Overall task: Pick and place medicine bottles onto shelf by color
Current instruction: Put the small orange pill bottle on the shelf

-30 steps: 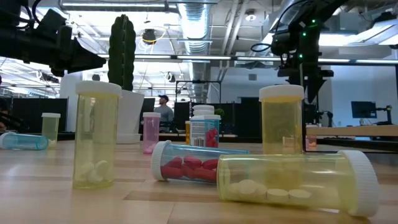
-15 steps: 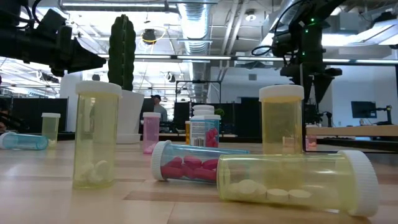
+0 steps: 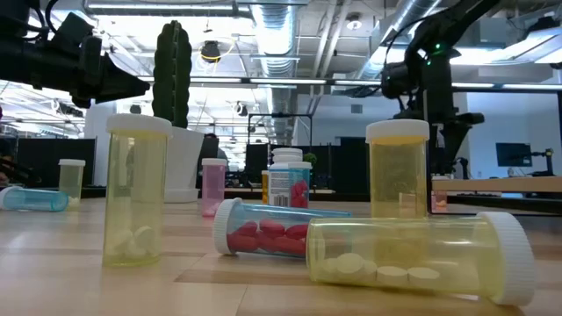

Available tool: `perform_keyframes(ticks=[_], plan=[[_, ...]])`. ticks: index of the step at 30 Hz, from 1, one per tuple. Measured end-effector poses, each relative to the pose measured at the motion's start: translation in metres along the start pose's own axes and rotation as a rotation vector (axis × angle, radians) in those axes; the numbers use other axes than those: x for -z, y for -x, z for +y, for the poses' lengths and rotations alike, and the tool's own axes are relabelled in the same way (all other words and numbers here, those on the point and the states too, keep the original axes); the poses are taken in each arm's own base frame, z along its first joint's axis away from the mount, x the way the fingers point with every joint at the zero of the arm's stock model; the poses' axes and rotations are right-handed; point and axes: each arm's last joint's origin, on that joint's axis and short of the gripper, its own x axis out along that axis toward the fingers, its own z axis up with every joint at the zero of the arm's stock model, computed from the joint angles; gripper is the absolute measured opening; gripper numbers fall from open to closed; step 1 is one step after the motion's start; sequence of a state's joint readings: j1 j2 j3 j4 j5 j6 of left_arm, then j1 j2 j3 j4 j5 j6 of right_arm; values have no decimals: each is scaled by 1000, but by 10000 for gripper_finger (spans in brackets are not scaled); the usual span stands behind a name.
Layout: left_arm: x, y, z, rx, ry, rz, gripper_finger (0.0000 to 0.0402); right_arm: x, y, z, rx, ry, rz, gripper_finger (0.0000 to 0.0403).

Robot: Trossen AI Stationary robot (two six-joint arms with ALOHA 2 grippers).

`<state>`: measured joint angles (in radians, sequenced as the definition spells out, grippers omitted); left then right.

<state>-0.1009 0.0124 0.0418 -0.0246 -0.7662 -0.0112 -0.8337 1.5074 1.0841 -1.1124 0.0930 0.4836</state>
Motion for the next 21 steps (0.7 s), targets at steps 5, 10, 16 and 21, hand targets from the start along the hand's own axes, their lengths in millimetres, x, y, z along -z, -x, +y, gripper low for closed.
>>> perform_keyframes(ticks=[5, 10, 16, 21], plan=[[0, 0, 0, 0, 0, 0, 135, 0, -9, 2, 53, -6, -10, 249], [0, 0, 0, 0, 0, 0, 135, -3, -11, 3, 41, -33, -47, 249], [0, 0, 0, 0, 0, 0, 135, -4, -11, 4, 37, -61, -64, 249], [0, 0, 0, 0, 0, 0, 135, -6, -11, 4, 51, -113, -88, 249]])
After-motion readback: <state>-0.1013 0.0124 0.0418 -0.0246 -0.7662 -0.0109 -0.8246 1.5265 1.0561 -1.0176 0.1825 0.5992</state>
